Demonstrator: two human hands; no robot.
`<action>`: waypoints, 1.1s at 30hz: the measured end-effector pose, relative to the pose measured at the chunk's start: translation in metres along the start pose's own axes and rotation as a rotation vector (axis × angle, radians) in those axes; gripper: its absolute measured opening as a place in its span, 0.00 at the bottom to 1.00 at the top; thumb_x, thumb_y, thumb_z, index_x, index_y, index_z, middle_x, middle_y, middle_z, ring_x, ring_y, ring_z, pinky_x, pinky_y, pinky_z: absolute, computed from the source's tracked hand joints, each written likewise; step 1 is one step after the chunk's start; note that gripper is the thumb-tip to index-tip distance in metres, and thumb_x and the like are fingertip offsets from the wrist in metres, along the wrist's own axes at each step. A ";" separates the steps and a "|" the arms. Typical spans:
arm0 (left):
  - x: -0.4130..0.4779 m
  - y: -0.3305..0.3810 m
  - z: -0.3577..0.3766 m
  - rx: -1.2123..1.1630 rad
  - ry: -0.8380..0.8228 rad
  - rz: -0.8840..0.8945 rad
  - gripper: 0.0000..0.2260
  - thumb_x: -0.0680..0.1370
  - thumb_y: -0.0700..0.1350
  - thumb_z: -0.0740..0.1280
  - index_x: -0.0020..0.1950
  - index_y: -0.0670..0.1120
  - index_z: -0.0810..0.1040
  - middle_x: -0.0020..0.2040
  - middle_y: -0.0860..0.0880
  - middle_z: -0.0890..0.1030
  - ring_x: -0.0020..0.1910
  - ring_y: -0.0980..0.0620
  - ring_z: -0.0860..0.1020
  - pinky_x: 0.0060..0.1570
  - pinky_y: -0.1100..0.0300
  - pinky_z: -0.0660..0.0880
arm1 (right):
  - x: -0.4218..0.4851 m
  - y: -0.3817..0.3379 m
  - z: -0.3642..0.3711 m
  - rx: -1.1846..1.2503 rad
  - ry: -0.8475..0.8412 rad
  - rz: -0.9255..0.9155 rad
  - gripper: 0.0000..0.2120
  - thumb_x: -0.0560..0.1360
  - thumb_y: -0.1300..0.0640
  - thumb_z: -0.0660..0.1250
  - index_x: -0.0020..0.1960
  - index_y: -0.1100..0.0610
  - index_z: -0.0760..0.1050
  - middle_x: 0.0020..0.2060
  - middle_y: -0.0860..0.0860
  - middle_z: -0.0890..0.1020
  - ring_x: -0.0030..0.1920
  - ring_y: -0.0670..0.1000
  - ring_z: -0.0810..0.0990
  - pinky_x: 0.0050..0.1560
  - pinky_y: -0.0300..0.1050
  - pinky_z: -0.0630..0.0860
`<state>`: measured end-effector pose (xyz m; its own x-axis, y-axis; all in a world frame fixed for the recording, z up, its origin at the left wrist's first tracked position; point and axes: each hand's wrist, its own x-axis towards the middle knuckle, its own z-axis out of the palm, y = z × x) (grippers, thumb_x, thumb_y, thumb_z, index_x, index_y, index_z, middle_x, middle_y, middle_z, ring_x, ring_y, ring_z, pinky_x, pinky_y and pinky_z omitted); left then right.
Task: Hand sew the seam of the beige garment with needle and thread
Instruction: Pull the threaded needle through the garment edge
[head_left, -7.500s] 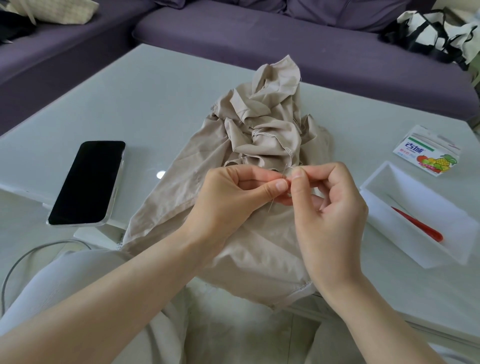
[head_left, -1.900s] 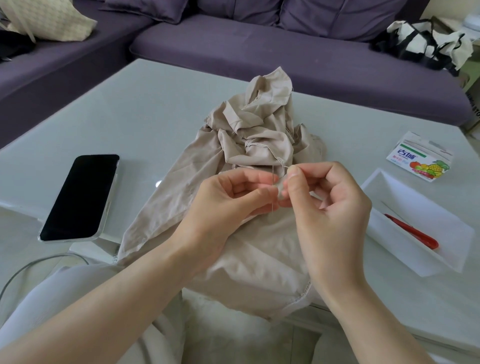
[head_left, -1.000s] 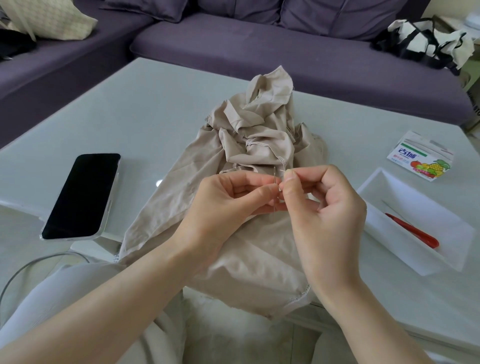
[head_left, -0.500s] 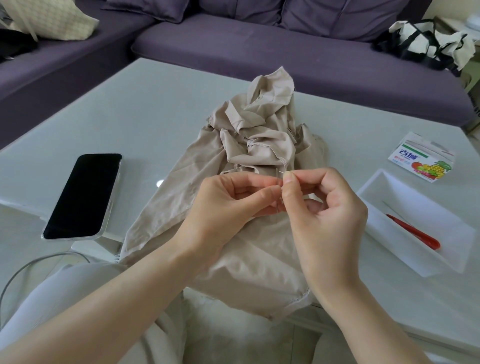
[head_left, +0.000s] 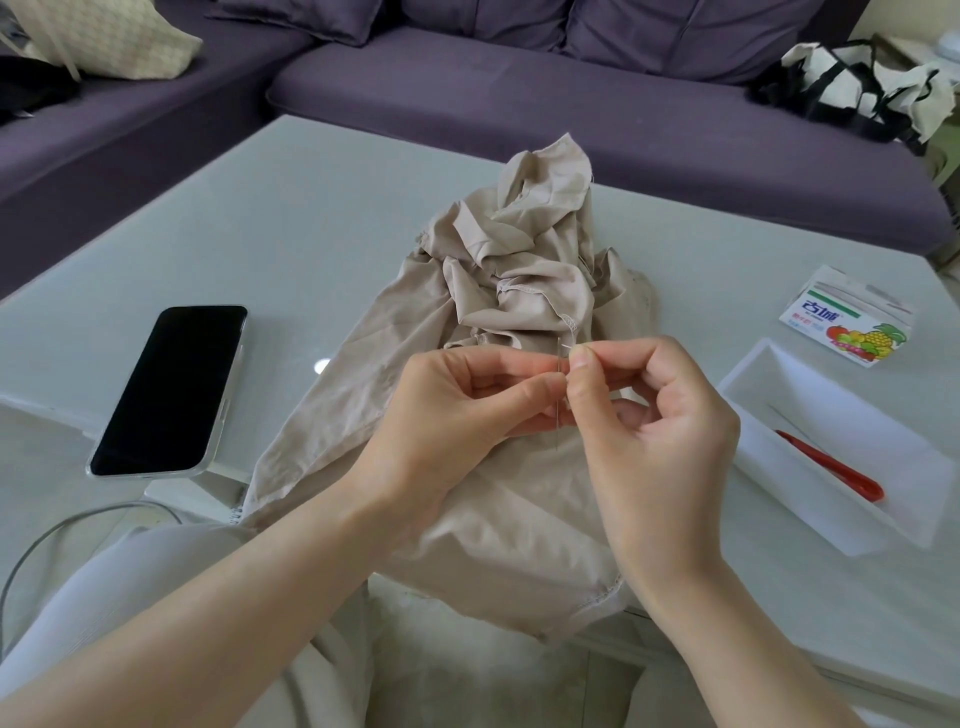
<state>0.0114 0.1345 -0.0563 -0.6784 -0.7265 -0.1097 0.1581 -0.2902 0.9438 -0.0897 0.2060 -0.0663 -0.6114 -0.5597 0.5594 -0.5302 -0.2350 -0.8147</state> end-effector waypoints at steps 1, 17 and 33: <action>0.000 0.000 0.000 -0.004 0.000 0.002 0.12 0.70 0.40 0.71 0.50 0.35 0.81 0.45 0.38 0.84 0.47 0.43 0.83 0.48 0.59 0.79 | 0.000 0.000 0.000 -0.001 0.001 0.001 0.02 0.73 0.53 0.67 0.42 0.50 0.75 0.36 0.42 0.81 0.37 0.43 0.82 0.37 0.38 0.79; -0.002 0.002 0.000 0.072 0.005 0.017 0.11 0.70 0.42 0.71 0.48 0.37 0.83 0.45 0.39 0.84 0.48 0.42 0.83 0.54 0.53 0.79 | 0.000 0.002 0.000 -0.019 -0.015 0.002 0.02 0.73 0.51 0.66 0.42 0.49 0.75 0.35 0.42 0.80 0.37 0.46 0.81 0.38 0.41 0.79; -0.003 0.001 -0.001 0.113 -0.006 0.099 0.04 0.71 0.39 0.71 0.44 0.41 0.84 0.42 0.41 0.85 0.44 0.46 0.84 0.49 0.57 0.80 | -0.002 0.003 -0.001 -0.003 -0.027 0.026 0.02 0.73 0.52 0.67 0.43 0.49 0.76 0.35 0.43 0.81 0.38 0.49 0.83 0.38 0.47 0.81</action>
<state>0.0145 0.1359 -0.0554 -0.6679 -0.7442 -0.0126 0.1430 -0.1449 0.9791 -0.0906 0.2068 -0.0692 -0.6090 -0.5872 0.5332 -0.5157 -0.2176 -0.8287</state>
